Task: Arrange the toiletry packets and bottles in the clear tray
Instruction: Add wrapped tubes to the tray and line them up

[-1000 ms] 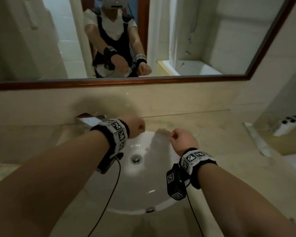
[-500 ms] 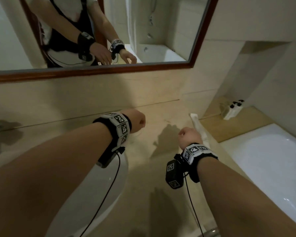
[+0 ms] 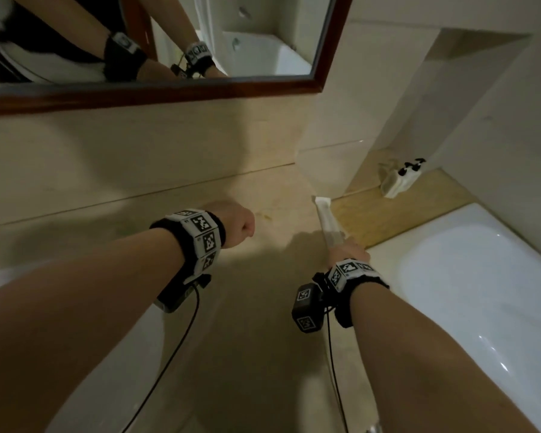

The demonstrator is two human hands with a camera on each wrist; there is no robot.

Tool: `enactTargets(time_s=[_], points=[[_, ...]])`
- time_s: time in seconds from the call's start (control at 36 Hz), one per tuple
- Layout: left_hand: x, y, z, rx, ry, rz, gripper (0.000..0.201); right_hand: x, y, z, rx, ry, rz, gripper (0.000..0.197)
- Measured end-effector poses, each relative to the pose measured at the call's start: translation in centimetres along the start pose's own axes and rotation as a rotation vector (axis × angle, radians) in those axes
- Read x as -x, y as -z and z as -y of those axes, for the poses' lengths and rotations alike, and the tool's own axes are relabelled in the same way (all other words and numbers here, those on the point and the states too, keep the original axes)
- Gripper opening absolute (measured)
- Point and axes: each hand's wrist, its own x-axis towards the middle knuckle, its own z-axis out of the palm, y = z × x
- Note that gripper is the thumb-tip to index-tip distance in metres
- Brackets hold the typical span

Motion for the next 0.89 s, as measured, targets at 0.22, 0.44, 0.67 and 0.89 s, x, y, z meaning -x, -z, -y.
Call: enactTargets(time_s=[0.22, 0.44, 0.67, 0.89], points=[[-1.0, -0.3, 1.5, -0.006, 0.023, -0.017, 0.028, -0.1, 0.0, 0.3, 0.030, 0.166, 0.107, 0.038], [0.3, 0.0, 2.9, -0.019, 0.041, -0.186, 0.066, 3.5, 1.3, 4.3, 0.037, 0.439, 0.199, 0.040], [6.6, 1.8, 3.6, -0.231, 0.088, -0.142, 0.060, 10.9, 2.8, 7.4, 0.056, 0.712, 0.272, 0.037], [14.0, 2.4, 7.3, -0.222, 0.226, 0.030, 0.033, 17.6, 3.3, 10.0, 0.118, 0.908, 0.301, 0.028]])
